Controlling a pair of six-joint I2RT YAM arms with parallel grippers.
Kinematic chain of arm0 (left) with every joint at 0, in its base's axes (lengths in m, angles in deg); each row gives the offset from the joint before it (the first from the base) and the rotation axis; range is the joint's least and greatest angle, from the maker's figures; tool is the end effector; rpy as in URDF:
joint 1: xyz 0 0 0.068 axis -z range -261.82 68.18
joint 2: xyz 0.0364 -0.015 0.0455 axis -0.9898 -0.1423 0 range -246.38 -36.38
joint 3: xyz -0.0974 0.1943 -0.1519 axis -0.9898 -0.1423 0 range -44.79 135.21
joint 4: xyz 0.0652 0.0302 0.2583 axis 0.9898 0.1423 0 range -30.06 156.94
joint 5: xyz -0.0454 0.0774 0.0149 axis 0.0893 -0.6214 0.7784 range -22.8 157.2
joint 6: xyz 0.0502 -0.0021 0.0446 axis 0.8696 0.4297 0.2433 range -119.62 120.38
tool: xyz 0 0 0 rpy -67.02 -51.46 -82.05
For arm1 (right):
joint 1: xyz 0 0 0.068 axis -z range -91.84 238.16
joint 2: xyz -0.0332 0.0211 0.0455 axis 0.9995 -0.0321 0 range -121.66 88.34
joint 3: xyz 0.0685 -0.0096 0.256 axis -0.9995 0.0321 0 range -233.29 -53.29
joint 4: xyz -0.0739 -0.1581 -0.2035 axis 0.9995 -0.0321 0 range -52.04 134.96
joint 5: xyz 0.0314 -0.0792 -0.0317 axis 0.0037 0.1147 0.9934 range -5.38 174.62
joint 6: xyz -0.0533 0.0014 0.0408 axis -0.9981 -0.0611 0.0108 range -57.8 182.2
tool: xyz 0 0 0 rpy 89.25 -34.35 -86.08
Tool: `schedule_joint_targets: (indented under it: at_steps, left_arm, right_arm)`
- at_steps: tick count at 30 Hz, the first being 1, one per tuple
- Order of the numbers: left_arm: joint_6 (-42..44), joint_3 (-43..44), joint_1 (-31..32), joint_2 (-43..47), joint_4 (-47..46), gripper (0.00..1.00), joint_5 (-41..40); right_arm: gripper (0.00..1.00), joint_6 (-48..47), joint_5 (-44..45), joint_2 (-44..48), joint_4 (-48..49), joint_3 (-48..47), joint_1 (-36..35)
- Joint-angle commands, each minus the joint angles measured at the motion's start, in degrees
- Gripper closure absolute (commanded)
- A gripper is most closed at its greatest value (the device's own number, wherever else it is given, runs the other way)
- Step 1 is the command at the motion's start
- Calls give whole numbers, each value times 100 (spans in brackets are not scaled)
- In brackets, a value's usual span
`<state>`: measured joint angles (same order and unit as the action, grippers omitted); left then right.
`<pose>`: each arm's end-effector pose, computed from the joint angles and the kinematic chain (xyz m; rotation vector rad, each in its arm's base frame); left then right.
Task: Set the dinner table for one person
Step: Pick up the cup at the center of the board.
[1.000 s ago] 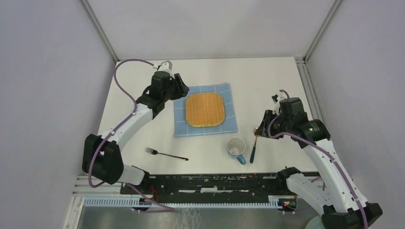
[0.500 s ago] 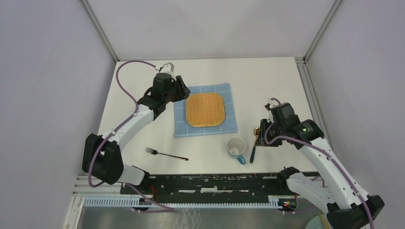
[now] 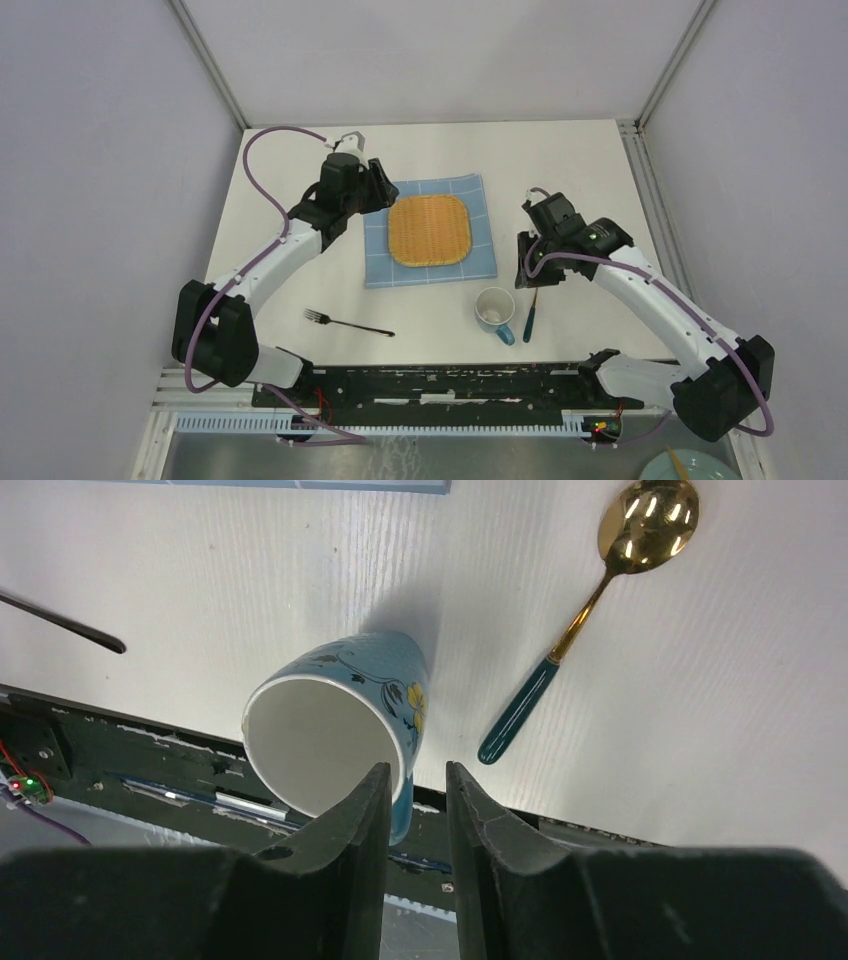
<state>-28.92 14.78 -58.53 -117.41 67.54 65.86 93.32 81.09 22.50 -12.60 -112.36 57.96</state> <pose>0.3203 -0.1365 0.2682 -0.1258 2.1185 -0.5308 0.1952 0.1174 0.2622 0.0025 2.7603 0.3939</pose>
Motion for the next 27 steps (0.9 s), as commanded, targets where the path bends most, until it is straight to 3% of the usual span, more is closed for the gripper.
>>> schedule_joint_targets:
  at_steps: [1, 27]
  left_arm:
    - [-90, 11, 18, 141, -153, 46, -40]
    - [-41, 28, 18, 97, -140, 45, -72]
  right_arm:
    - [67, -11, 299, -139, 186, -341, -292]
    - [66, 390, 318, 136, 405, 652, -1029]
